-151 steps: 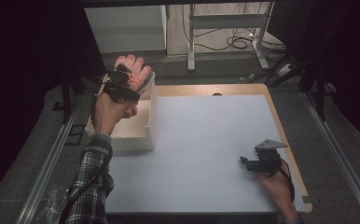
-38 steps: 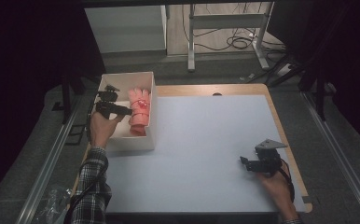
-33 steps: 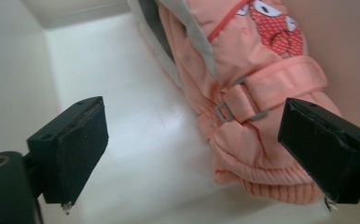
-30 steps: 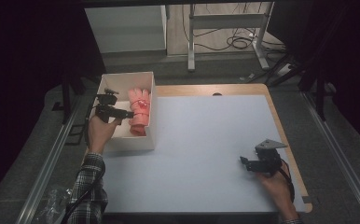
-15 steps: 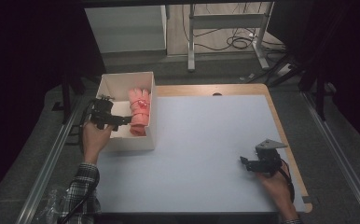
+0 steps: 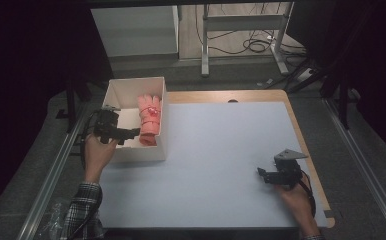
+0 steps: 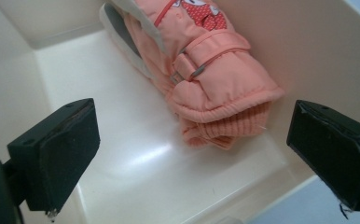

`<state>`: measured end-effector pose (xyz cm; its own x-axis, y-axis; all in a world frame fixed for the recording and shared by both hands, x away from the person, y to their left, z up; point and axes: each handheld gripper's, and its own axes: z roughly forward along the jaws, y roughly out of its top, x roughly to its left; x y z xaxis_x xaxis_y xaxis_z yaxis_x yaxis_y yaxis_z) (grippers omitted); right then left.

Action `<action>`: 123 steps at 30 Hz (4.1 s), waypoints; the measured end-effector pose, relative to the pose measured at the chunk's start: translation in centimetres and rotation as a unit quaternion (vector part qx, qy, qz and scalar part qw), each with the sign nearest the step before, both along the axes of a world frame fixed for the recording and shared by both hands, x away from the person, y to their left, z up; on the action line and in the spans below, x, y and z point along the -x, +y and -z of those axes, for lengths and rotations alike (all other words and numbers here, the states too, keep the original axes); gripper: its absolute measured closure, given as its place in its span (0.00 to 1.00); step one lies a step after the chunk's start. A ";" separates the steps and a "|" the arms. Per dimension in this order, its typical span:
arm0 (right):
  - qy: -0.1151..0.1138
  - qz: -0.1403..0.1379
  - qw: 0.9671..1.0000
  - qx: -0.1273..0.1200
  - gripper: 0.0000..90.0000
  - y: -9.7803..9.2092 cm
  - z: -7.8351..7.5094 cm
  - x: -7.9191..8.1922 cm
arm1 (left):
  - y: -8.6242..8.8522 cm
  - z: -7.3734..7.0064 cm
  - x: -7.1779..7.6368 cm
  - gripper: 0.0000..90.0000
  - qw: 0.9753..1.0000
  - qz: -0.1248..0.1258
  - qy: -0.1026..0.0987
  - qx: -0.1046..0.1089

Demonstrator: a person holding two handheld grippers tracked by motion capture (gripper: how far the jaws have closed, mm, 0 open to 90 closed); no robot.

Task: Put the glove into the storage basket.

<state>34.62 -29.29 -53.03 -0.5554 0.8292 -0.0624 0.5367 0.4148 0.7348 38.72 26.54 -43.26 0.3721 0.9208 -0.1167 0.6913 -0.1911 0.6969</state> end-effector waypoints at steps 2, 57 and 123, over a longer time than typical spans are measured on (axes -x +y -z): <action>0.000 0.000 1.000 0.000 0.22 0.0 0.0 0.0 | -0.1 -0.2 0.2 0.03 1.000 0.005 -0.004 0.000; 0.000 0.002 1.000 0.002 0.21 0.0 0.0 0.0 | -8.4 -2.1 8.1 0.03 0.986 0.157 -0.064 0.001; -0.001 0.000 1.000 0.002 0.21 0.0 0.0 0.0 | -20.2 11.3 6.1 0.00 0.970 0.240 -0.017 -0.041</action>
